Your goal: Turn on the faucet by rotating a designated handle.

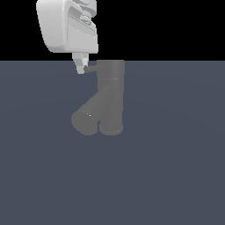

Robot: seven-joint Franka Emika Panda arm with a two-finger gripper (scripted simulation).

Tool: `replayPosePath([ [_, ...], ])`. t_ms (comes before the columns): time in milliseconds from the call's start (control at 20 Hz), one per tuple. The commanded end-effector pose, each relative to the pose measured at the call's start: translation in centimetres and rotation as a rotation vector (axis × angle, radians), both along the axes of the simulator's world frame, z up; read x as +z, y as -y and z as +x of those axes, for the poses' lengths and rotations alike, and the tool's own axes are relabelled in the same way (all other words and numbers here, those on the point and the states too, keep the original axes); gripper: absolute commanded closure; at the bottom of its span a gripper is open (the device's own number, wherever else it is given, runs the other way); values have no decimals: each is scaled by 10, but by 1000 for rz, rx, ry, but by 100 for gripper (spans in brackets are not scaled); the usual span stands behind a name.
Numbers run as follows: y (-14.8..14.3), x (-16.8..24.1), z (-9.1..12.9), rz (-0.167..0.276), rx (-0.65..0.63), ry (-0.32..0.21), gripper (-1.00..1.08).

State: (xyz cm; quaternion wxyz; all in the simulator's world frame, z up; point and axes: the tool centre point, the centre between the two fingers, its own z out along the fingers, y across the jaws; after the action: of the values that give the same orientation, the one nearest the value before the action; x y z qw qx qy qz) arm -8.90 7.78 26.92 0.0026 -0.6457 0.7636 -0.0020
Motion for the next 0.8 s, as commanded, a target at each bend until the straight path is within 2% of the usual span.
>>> replayPosePath([
  [0,22,0,-2,-1,-17,-3,108],
  [750,108,0,-16,0,-26,-7,108],
])
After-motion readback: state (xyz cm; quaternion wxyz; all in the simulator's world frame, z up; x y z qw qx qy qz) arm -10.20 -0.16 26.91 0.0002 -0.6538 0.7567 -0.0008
